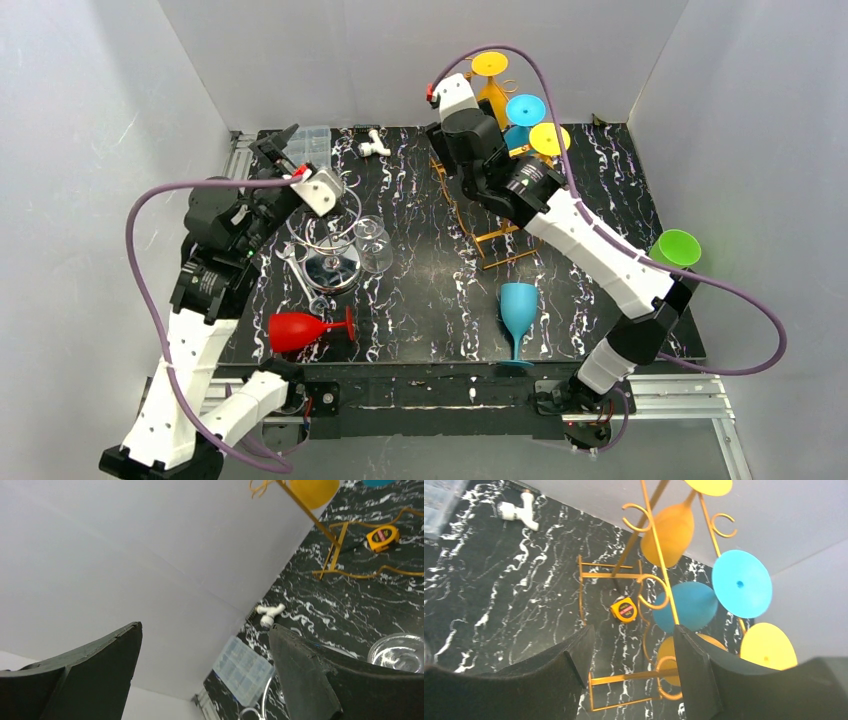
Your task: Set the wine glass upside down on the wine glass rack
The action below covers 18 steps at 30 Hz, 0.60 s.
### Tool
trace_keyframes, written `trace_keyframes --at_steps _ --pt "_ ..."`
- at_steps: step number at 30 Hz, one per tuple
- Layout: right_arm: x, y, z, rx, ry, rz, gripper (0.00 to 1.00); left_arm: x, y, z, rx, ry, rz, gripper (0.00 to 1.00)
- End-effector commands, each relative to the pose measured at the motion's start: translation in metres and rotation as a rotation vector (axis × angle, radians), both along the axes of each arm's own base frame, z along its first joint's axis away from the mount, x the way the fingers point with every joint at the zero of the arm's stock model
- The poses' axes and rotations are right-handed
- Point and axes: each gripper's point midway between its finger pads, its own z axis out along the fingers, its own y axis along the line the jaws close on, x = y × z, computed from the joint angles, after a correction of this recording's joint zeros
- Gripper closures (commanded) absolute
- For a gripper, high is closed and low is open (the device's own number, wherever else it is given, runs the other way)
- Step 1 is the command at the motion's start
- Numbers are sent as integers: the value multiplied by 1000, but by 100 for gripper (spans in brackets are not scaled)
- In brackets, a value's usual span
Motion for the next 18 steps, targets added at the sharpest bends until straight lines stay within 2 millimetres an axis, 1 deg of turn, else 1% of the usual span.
trace_keyframes --at_steps 1,3,5,7,9,13,18 --pt "-1 -40 28 14 -76 -107 33 25 20 -42 -15 203 161 2" --pt "4 -48 23 33 -48 -94 34 31 23 -54 -43 283 204 2" --pt "11 -53 16 69 -6 -60 36 32 23 -65 -52 346 219 2" --pt "18 -54 3 94 50 -20 37 32 22 -76 -66 409 229 2" --pt "22 -48 -4 112 94 37 40 33 24 -83 -77 450 249 2" --pt "20 -30 -13 127 145 123 41 35 26 -85 -84 459 272 2" --pt "26 -30 -30 109 174 101 46 35 27 -81 -85 449 275 2"
